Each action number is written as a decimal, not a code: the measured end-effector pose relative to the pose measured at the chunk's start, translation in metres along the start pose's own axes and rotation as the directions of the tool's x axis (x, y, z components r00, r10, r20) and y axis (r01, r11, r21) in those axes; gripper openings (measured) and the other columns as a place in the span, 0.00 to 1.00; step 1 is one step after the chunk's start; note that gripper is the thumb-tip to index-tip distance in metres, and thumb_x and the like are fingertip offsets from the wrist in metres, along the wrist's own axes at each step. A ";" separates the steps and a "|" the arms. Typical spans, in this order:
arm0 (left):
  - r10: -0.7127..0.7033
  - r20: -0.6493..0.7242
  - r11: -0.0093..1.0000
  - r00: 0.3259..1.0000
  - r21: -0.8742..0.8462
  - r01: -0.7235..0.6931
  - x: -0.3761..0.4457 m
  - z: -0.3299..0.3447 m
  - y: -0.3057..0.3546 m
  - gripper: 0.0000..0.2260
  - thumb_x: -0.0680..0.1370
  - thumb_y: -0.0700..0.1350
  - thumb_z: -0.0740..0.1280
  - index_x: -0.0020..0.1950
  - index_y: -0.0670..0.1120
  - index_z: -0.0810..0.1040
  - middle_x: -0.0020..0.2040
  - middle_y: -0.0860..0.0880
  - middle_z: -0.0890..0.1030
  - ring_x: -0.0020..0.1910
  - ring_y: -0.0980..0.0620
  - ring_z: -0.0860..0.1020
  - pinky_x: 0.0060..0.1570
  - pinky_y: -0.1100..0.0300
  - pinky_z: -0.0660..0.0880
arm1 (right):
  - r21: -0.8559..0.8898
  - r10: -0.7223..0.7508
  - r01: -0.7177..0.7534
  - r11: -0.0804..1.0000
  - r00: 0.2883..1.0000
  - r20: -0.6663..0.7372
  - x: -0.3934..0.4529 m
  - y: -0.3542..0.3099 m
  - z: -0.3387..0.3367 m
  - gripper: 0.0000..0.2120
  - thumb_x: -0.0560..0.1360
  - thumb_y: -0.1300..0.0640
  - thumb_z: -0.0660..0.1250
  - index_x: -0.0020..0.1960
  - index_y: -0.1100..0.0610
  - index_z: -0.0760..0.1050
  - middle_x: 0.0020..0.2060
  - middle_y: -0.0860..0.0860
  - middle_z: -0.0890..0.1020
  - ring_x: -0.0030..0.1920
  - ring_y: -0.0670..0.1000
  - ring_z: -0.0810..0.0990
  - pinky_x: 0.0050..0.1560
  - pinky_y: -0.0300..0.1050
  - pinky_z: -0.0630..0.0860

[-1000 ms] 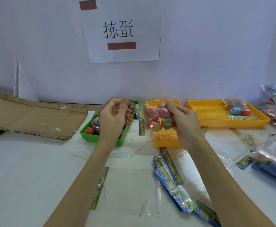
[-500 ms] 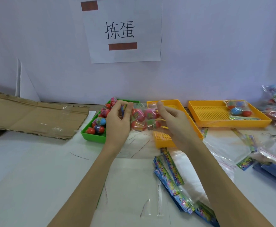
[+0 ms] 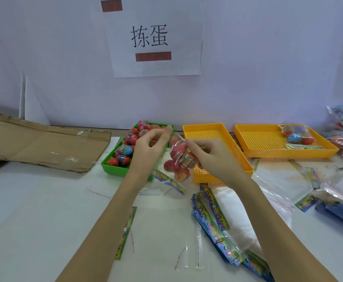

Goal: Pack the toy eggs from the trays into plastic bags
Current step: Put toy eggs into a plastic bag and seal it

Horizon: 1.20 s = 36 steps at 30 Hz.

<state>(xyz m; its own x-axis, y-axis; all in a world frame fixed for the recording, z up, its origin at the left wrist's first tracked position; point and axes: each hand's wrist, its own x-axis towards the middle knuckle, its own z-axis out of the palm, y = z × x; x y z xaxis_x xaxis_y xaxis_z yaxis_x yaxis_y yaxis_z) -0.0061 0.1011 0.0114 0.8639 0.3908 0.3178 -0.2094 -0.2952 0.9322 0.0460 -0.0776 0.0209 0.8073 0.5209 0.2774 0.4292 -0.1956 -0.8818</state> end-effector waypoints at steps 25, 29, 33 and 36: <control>-0.065 -0.096 0.984 0.993 -0.169 0.048 -0.001 0.000 0.000 0.16 0.76 0.61 0.71 0.47 0.49 0.86 0.38 0.54 0.85 0.39 0.59 0.83 0.43 0.67 0.78 | 0.299 0.191 -0.147 0.943 0.974 -0.121 0.002 0.004 0.001 0.11 0.82 0.52 0.68 0.51 0.56 0.87 0.38 0.52 0.88 0.39 0.48 0.87 0.37 0.37 0.80; -0.049 0.133 0.993 0.990 -0.102 0.063 -0.001 -0.001 -0.002 0.10 0.77 0.48 0.76 0.58 0.49 0.86 0.48 0.50 0.88 0.46 0.52 0.86 0.48 0.62 0.81 | 0.392 0.315 -0.288 0.874 0.949 -0.005 0.001 -0.001 -0.006 0.18 0.77 0.41 0.72 0.57 0.54 0.82 0.43 0.51 0.88 0.42 0.54 0.89 0.37 0.43 0.83; -0.029 0.067 0.995 0.997 -0.090 0.035 -0.001 0.000 -0.004 0.07 0.80 0.51 0.72 0.57 0.52 0.85 0.47 0.55 0.88 0.45 0.58 0.85 0.42 0.67 0.79 | 0.305 0.307 -0.319 0.897 0.948 0.087 -0.003 -0.002 -0.023 0.16 0.77 0.48 0.74 0.58 0.58 0.82 0.42 0.55 0.89 0.42 0.56 0.89 0.35 0.42 0.83; 0.083 -0.144 0.996 0.986 0.034 -0.079 0.000 0.001 -0.005 0.03 0.82 0.52 0.70 0.53 0.55 0.82 0.44 0.55 0.85 0.42 0.60 0.81 0.41 0.66 0.79 | 0.703 0.304 -0.019 0.711 0.910 -0.282 0.002 -0.004 -0.038 0.23 0.78 0.52 0.73 0.67 0.65 0.76 0.49 0.57 0.88 0.47 0.55 0.89 0.43 0.42 0.84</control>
<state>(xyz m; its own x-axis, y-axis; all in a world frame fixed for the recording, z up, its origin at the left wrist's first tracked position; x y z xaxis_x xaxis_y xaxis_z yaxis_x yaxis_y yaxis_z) -0.0040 0.1016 0.0062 0.7684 0.4863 0.4160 -0.2612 -0.3550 0.8976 0.0612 -0.1073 0.0399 0.9794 0.1799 0.0919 0.0047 0.4348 -0.9005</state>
